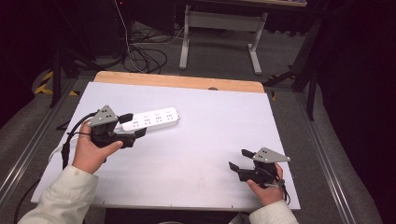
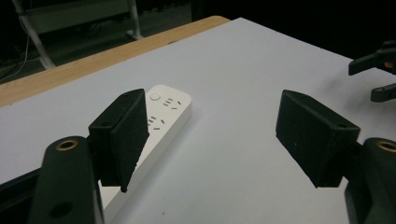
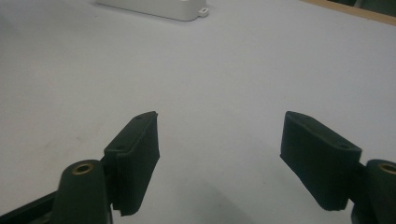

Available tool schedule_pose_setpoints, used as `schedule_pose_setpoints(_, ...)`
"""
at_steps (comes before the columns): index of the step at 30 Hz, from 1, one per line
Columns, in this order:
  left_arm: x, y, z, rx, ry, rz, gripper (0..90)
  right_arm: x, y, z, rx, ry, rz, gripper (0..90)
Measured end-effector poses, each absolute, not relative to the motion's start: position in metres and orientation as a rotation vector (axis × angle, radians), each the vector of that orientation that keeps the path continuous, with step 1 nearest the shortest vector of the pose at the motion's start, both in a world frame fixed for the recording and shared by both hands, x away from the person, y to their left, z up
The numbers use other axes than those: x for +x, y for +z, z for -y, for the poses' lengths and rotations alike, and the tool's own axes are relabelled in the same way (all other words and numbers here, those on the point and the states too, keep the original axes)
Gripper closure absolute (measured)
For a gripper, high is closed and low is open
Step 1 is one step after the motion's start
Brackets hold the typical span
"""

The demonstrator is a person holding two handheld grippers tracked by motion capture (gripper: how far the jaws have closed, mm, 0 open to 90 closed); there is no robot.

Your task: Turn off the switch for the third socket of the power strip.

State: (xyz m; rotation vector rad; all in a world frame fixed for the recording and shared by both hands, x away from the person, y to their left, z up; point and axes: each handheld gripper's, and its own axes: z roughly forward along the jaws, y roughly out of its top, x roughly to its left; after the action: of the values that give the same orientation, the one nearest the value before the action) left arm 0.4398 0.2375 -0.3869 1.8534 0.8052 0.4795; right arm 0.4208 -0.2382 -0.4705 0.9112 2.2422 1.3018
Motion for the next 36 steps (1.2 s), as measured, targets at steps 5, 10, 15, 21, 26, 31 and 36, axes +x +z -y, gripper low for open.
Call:
schedule_pose_setpoints(5,0.424,-0.397,-0.243,1.870,0.526,-0.743,24.6,0.420,-0.470,0.238,0.909,1.300,-2.243,28.4)
schedule_pose_setpoints(10,0.412,-0.411,-0.251,1.840,0.453,-0.741,24.6,0.420,-0.470,0.238,0.908,1.299,-2.242,28.4)
schedule_pose_setpoints(15,0.407,-0.427,-0.260,1.810,0.351,-0.782,27.8,0.419,-0.470,0.238,0.901,1.304,-2.244,28.3)
schedule_pose_setpoints(21,0.405,-0.449,-0.263,1.806,0.302,-0.808,26.4,0.418,-0.470,0.237,0.896,1.306,-2.246,28.2)
schedule_pose_setpoints(26,0.404,-0.461,-0.265,1.830,0.311,-0.793,23.6,0.417,-0.470,0.238,0.899,1.310,-2.240,28.1)
schedule_pose_setpoints(31,0.397,-0.472,-0.268,1.823,0.328,-0.777,22.9,0.416,-0.470,0.238,0.895,1.315,-2.242,28.1)
schedule_pose_setpoints(36,0.391,-0.480,-0.272,1.826,0.329,-0.783,22.1,0.416,-0.469,0.239,0.893,1.320,-2.241,27.9)
